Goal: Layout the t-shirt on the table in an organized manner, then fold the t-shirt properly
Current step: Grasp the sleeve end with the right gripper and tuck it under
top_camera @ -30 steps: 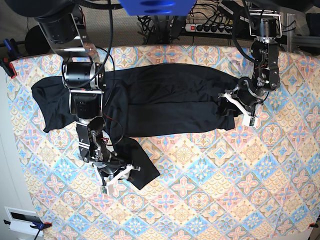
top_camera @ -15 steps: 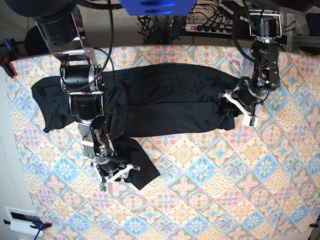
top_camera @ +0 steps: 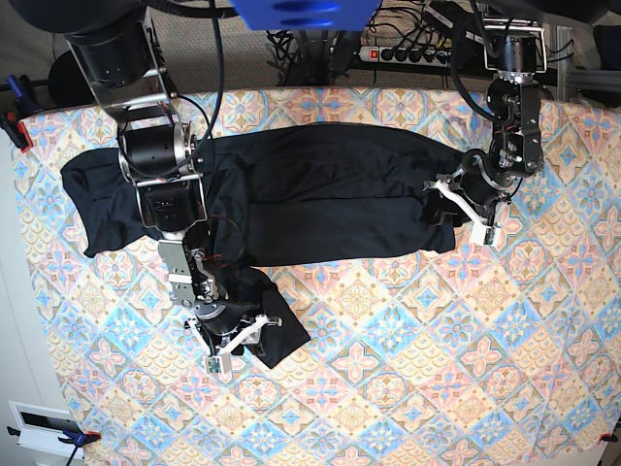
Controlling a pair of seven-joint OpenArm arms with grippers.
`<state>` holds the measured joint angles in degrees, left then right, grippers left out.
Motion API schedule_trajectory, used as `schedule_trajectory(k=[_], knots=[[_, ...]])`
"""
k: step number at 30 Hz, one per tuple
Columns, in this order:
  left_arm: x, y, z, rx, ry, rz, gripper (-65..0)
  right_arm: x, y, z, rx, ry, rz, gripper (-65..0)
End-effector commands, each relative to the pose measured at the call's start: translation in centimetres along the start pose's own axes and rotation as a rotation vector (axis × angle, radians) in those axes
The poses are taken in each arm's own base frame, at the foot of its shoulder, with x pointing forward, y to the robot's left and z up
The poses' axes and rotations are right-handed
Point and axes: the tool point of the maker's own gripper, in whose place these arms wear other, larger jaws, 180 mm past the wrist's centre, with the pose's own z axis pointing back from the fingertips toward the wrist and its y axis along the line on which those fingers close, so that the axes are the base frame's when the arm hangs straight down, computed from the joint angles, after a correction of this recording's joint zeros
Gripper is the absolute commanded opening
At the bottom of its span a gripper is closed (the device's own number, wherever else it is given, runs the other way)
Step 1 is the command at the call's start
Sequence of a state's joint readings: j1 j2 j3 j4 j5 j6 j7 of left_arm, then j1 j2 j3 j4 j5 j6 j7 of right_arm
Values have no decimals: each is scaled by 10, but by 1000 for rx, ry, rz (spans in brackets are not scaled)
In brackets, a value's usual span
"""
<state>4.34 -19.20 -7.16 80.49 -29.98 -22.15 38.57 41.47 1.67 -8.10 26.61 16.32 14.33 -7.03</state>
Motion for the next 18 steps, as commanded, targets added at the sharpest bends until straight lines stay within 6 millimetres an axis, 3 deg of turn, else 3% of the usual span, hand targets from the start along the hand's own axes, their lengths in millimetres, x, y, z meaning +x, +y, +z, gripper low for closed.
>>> schedule_trajectory(k=[1, 7, 15, 18], knots=[[2, 3, 2, 6, 6, -10, -392, 36, 1, -1, 8, -82, 7, -400], [2, 3, 2, 4, 6, -11, -392, -2, -10, -2, -18, -4, -24, -400], [-4, 2, 3, 4, 16, -9, -392, -9, -14, -1, -30, -13, -32, -399], [-4, 2, 3, 4, 16, -9, -392, -7, -26, 2, -47, -17, -26, -399]])
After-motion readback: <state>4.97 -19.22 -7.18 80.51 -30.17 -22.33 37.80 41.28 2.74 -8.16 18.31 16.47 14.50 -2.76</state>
